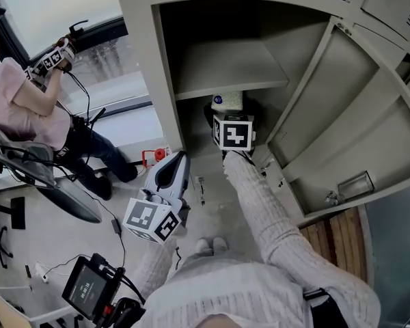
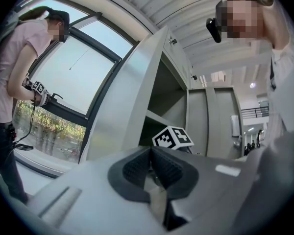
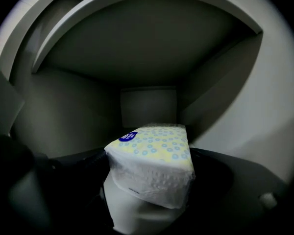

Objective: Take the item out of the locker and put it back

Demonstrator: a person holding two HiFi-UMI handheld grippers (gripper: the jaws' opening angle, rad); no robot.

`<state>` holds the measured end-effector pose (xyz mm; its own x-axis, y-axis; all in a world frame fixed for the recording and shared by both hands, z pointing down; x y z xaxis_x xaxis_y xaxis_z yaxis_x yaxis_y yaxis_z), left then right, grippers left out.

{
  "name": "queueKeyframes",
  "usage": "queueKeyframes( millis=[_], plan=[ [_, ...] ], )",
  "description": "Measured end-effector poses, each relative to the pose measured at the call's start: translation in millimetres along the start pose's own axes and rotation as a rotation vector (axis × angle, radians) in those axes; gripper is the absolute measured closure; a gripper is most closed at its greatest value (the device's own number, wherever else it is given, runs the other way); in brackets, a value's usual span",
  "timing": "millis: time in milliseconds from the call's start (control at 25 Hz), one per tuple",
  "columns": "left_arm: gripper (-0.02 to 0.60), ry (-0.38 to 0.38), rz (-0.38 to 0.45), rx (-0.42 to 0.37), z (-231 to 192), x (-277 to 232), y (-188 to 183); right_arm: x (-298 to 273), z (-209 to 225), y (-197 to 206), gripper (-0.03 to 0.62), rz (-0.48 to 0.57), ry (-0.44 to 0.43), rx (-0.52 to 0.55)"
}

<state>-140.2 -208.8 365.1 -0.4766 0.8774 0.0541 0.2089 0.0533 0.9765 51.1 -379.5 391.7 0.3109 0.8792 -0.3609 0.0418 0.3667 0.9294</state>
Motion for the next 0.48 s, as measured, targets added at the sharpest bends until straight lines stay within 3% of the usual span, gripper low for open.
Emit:
queueKeyframes(
  millis=[480],
  plan=[
    [0.574,-0.005,0.003,-0.002,0.6,3.5,-1.9,-5.6,1.0,0.6,0.105,-0.036,-0.032,-0.003]
  ],
)
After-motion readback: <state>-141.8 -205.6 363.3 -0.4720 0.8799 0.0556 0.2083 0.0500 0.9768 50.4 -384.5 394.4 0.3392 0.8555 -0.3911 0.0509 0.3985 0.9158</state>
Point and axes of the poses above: the fingertips, and each gripper's own axes: x backward along the fingers, z to its right, y out of its underside, the point moved 9 cm from there along x, backward along the fingers, and after that the axes turned 8 degrees about -y, right-handed, at the moved point
